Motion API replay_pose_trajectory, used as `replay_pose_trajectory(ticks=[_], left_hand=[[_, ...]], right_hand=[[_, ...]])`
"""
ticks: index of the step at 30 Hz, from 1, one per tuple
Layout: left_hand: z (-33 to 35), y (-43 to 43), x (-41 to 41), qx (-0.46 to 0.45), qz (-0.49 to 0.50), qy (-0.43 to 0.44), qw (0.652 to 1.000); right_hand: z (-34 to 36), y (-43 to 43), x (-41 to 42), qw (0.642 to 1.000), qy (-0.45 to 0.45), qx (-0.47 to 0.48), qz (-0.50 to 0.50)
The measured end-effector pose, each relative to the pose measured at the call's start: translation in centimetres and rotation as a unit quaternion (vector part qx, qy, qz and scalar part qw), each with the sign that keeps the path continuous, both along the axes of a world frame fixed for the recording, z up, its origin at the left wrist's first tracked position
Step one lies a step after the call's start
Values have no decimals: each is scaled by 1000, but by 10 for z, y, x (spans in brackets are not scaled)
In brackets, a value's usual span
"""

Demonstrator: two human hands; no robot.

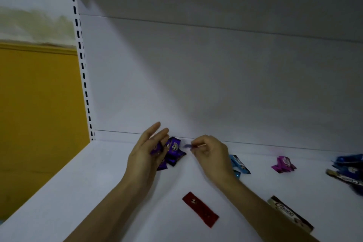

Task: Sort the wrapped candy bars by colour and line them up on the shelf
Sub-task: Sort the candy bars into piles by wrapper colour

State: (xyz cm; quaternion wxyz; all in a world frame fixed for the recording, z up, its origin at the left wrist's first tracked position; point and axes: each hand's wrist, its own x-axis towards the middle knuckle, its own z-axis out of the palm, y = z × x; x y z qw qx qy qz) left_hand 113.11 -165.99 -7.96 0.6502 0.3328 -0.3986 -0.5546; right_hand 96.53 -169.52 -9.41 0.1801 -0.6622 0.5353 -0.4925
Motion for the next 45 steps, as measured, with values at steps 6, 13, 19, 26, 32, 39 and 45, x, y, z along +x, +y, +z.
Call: replay_pose_trajectory(ticks=[6,13,19,26,32,39,45], left_hand=[[2,1,7,35,16,96,995],[1,6,2,13,-65,53,996],[-1,5,0,20,-106,-6,994],[-26,-1,7,-145,182,-669,706],[-31,-11,12,-118,205,-739,631],[-33,-4,3,-228,114,-661,706],[-18,2,0,-333,115,-675,648]], right_hand=[[-18,7,8,970,241,-1,27],[13,31,32,935,207,-260,127],[3,29,32,868,230,-431,87],[-10,20,12,973,160,-168,-6],[-17,12,14,944,313,-104,27],[-15,15,16,937,338,-87,35],[-6,44,0,956,287,-65,16]])
